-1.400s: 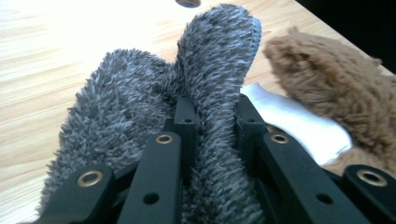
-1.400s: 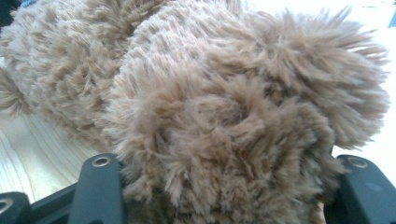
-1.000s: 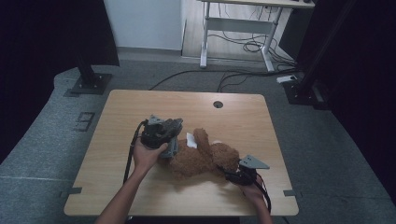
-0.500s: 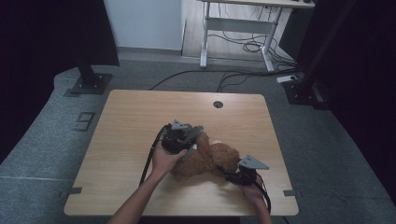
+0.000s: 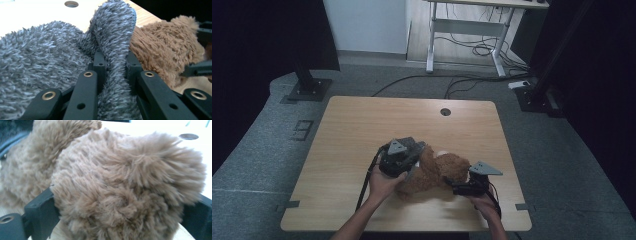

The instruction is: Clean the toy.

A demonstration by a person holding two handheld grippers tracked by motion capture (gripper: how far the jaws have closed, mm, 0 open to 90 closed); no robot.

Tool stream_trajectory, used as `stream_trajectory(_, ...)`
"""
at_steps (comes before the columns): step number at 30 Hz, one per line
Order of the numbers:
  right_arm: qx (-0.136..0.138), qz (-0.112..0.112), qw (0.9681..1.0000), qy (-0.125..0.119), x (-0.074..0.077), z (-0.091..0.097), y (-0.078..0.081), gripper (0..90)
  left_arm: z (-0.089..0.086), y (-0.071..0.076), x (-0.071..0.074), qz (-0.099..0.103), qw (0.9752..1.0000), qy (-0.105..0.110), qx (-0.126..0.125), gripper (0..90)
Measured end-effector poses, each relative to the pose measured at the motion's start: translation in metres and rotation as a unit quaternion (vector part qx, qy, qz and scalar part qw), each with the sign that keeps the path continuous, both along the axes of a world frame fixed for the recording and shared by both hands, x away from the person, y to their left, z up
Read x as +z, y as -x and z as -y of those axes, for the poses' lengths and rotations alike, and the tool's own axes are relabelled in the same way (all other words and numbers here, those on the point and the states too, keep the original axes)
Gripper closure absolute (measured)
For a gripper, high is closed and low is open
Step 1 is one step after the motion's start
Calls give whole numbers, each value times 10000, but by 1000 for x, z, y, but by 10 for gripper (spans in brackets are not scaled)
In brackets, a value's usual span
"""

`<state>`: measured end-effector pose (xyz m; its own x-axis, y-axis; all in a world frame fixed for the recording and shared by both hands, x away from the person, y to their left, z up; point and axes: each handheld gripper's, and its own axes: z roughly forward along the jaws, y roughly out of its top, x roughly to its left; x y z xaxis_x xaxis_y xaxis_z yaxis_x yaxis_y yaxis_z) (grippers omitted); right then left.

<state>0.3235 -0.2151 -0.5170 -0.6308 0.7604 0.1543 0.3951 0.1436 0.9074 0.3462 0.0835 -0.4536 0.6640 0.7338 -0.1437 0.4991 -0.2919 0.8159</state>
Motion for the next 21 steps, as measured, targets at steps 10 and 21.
stream_trajectory(10, -449, -343, 9984, 51, 21, -10, -15, 0, 0, 12, -4, 33, 9998, 145, -138, 761)
stream_trajectory(21, -128, -1303, 9912, 177, -7, -13, -21, 20, -12, 26, -1, -31, 9982, 547, -238, 744)
